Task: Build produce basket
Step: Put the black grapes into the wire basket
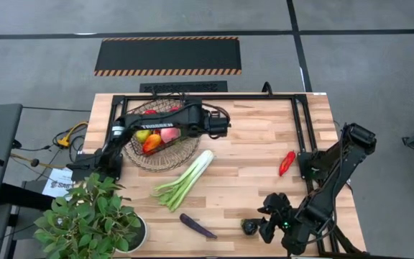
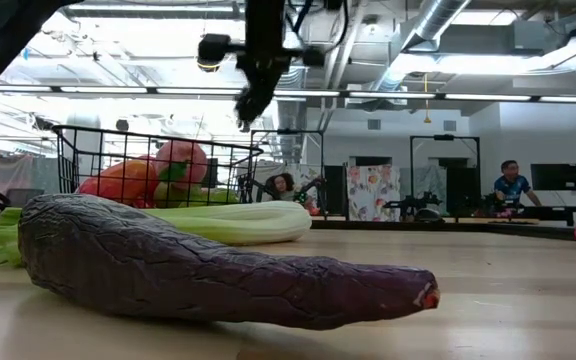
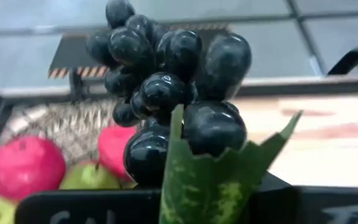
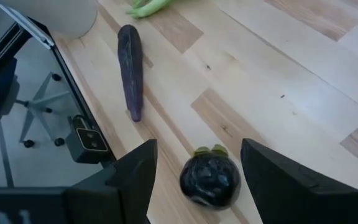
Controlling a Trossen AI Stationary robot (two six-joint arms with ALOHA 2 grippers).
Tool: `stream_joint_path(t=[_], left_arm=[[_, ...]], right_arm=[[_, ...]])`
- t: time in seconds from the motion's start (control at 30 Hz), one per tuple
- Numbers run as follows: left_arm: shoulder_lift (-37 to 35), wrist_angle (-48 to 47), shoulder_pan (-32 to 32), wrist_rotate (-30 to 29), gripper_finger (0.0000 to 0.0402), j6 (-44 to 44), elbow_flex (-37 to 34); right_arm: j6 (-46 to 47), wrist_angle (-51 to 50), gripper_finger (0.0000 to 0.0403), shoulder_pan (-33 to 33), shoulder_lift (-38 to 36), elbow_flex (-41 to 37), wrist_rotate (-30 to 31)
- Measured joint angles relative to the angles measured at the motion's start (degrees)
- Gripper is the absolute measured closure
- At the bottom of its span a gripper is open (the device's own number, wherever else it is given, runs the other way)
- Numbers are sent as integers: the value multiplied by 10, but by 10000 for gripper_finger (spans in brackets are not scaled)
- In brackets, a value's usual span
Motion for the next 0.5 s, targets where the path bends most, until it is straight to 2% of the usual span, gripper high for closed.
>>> stream_joint_path(t=[0.17,0.37,0.5], left_arm=[[2,2,15,48,368,-46,-58],[2,1,17,56,365,-52,-96],[2,1,17,55,347,-44,-106]], right_arm=[[5,1,148,0,0,0,-2],[15,2,148,2,0,0,-3],[16,1,148,2,0,0,-4]])
